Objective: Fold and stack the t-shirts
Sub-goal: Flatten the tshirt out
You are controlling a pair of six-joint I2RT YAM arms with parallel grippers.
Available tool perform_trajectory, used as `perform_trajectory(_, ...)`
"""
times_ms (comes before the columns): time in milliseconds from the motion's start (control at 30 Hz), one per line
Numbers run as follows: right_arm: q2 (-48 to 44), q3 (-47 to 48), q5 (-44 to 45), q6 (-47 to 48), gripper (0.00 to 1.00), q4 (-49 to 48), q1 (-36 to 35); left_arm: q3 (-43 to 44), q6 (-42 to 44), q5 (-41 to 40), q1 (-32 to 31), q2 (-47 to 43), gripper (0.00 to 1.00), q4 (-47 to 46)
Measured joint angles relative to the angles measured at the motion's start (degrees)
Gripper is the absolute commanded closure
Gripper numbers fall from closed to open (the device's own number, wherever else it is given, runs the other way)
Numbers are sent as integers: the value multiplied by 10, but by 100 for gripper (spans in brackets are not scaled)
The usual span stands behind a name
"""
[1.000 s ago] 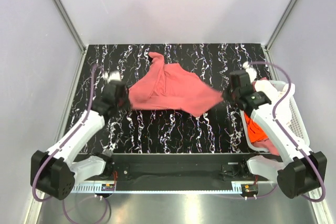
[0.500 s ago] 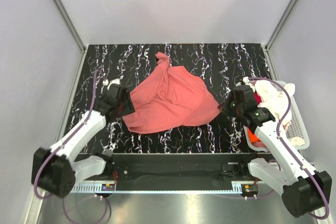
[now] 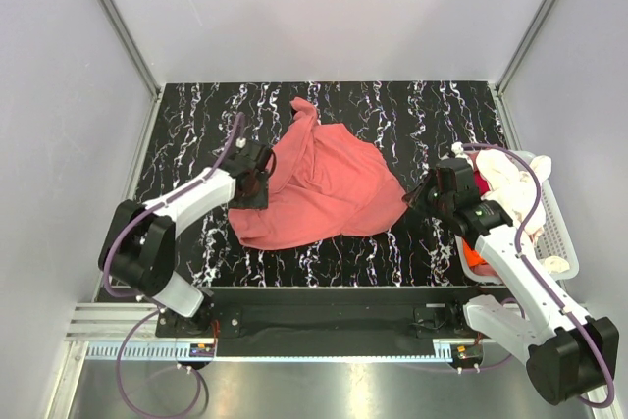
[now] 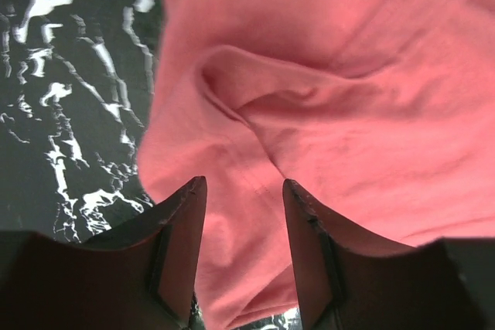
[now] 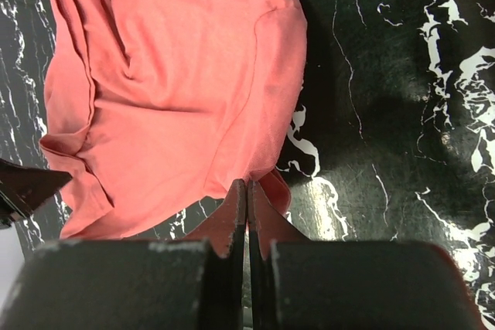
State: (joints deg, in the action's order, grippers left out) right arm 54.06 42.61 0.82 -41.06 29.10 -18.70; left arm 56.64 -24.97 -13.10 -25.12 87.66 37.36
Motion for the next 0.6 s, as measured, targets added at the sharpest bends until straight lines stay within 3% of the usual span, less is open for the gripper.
perform_trajectory(267, 0, -8, -10, -4, 100, -10, 0, 30, 17, -40, -140, 5, 59, 42)
perform_trajectory(600, 0, -23, -20, -9, 100, -18, 0, 17, 53, -74, -165, 32, 60, 63)
